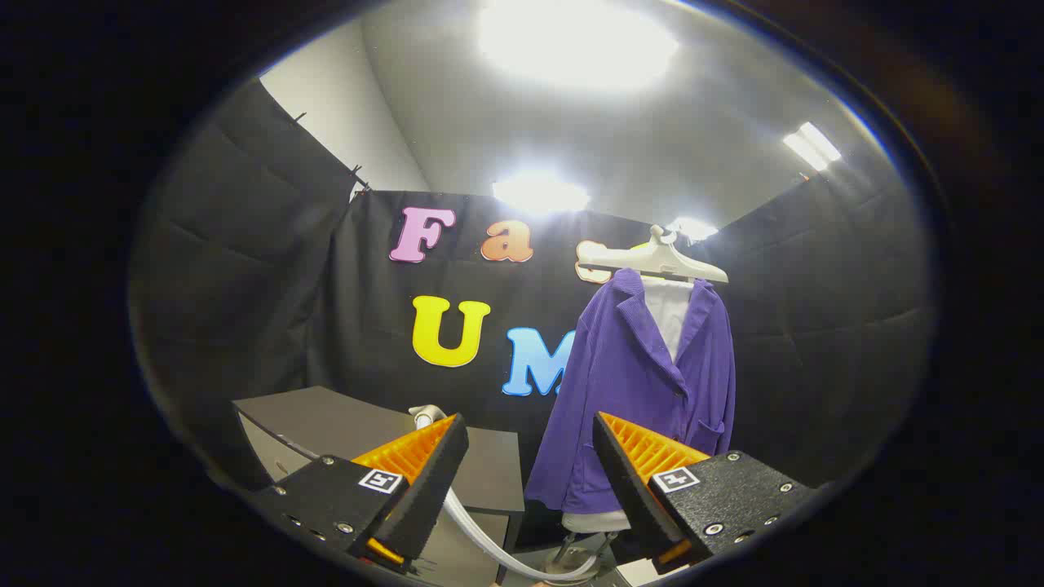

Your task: Iron the clothes twice with a garment steamer, once on the left side and once on the right side.

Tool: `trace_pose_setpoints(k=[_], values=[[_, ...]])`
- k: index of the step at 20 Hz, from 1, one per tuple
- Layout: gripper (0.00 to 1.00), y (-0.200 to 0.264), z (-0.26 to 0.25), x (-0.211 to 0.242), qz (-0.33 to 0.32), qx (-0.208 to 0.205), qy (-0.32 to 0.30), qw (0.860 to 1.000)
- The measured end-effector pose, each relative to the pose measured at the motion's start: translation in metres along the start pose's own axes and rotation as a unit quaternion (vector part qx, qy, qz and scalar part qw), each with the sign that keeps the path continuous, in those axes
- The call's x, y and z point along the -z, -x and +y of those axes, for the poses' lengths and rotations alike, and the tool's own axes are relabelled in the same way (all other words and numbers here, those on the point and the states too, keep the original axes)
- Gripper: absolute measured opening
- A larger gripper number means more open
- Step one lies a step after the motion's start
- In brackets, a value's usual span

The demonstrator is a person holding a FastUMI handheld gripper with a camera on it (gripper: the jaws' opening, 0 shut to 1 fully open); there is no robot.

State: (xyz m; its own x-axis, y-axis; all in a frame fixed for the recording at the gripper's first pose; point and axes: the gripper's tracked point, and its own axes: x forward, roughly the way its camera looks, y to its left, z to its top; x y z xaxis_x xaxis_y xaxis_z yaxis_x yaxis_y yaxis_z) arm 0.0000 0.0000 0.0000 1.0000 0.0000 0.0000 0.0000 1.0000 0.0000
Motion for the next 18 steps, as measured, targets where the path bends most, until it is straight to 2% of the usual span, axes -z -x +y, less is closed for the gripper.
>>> trace_pose_setpoints(k=[8,18], values=[[0.95,-0.026,0.015,0.016,0.012,0.005,-0.005,1.0],[0.95,-0.063,0.005,0.037,0.034,0.021,-0.004,0.999]])
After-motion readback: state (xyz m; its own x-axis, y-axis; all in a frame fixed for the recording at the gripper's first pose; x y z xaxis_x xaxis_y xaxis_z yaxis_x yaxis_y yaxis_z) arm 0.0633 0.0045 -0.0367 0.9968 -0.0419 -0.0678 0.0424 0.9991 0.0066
